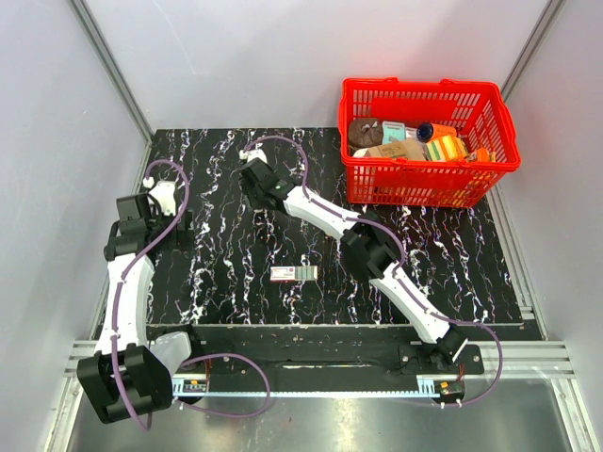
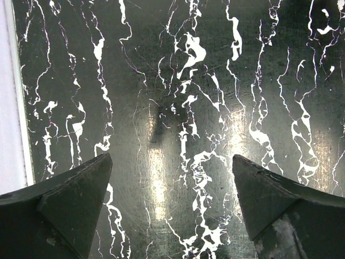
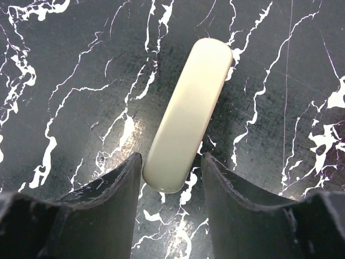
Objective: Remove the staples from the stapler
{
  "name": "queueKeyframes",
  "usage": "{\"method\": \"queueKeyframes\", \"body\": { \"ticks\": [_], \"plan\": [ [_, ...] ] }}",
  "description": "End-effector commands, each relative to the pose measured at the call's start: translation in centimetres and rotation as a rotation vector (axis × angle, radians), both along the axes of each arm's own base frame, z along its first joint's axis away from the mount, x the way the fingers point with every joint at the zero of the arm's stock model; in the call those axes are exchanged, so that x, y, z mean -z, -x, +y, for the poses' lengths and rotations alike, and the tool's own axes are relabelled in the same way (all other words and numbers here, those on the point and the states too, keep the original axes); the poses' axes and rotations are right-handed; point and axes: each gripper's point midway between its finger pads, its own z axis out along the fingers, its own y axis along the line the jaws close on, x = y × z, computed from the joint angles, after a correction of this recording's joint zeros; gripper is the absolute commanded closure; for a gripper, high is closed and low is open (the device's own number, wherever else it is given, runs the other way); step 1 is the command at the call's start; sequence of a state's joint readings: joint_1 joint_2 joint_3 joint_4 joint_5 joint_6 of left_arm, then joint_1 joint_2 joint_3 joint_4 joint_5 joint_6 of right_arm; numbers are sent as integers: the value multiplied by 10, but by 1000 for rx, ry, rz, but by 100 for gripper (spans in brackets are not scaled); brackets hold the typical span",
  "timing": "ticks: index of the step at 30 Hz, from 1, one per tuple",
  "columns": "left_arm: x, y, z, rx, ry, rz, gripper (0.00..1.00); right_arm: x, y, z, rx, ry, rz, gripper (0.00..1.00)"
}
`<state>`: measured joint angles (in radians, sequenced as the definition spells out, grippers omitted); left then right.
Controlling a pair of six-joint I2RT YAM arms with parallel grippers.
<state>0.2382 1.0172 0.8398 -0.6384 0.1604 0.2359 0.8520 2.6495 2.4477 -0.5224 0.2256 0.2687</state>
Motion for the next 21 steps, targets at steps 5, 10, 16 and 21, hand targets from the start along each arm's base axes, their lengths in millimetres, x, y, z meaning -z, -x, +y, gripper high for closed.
{"method": "queueKeyframes", "body": {
  "ticks": [5,10,16,21],
  "plan": [
    [-7,3,5,0,-41,-36,1,-20,1,2,23,-23,-27,55],
    [-1,3,3,4,-28,-22,1,-36,6,4,0,-40,-36,72],
    [6,0,-4,47,-2,-20,1,-56,33,17,-42,-94,-7,91],
    [8,-9,-20,115,71,-24,1,-94,73,34,-61,-315,13,97]
  ]
}}
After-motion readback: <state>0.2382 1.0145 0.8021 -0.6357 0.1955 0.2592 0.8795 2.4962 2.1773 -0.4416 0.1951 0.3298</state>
